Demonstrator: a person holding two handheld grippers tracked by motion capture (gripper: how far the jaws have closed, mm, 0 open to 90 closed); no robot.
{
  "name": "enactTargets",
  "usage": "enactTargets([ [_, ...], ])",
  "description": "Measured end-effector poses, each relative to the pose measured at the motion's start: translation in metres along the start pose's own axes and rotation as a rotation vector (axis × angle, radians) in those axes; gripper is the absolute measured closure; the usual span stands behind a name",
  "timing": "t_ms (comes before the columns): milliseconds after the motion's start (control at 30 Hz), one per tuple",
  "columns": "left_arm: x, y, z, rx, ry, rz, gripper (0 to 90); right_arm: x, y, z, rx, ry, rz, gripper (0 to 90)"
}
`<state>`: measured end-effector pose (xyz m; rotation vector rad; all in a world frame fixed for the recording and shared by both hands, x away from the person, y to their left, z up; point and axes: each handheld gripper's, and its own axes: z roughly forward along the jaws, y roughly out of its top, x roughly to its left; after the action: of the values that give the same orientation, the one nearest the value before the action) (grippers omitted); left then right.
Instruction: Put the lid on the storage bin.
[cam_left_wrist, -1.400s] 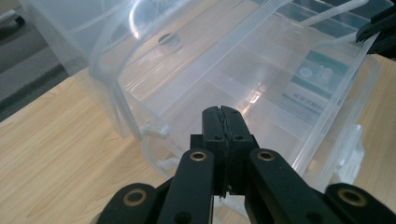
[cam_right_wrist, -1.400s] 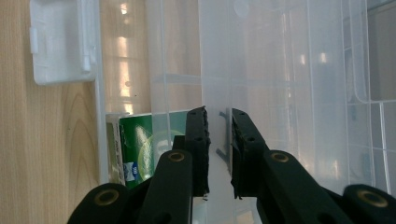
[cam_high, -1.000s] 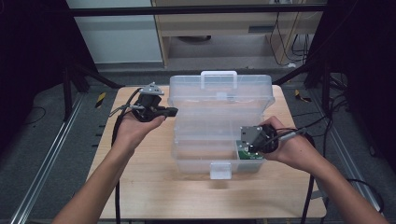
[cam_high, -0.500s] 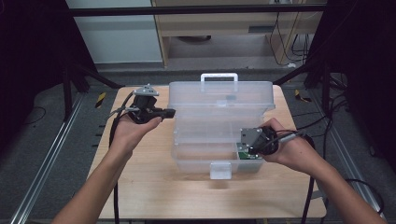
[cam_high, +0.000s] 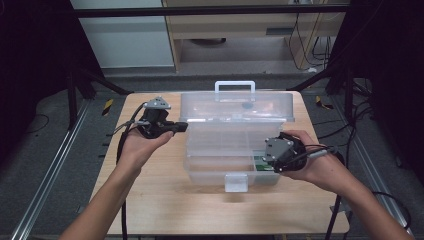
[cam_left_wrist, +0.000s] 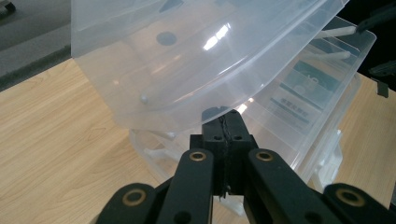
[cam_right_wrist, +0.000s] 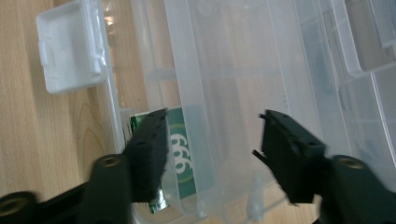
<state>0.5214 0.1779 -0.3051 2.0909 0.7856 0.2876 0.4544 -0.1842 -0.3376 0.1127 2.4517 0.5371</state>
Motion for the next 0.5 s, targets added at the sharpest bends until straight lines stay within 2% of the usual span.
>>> enactTargets([
  [33,-0.001,-0.002,0.0,0.002,-0.005,0.001,89.9,0.002,-0.003,-0.001,0.003,-0.011,0.013,35.0],
  [133,-0.002,-0.004,0.0,0.009,-0.009,0.008,89.9,0.005,-0.009,-0.006,-0.009,-0.018,0.058,30.7],
  [167,-0.003,-0.005,0.0,0.013,-0.004,0.011,89.9,0.006,-0.011,-0.009,-0.019,-0.023,0.086,30.4],
  [300,-0.006,-0.011,0.001,0.017,-0.006,0.021,89.9,0.009,-0.017,-0.016,-0.024,-0.029,0.11,27.7],
  [367,-0.007,-0.013,0.001,0.015,-0.01,0.018,89.9,0.011,-0.023,-0.021,-0.017,-0.035,0.136,22.0],
  [500,-0.008,-0.019,0.002,0.012,-0.027,0.017,89.9,0.013,-0.031,-0.026,-0.011,-0.049,0.17,18.9],
])
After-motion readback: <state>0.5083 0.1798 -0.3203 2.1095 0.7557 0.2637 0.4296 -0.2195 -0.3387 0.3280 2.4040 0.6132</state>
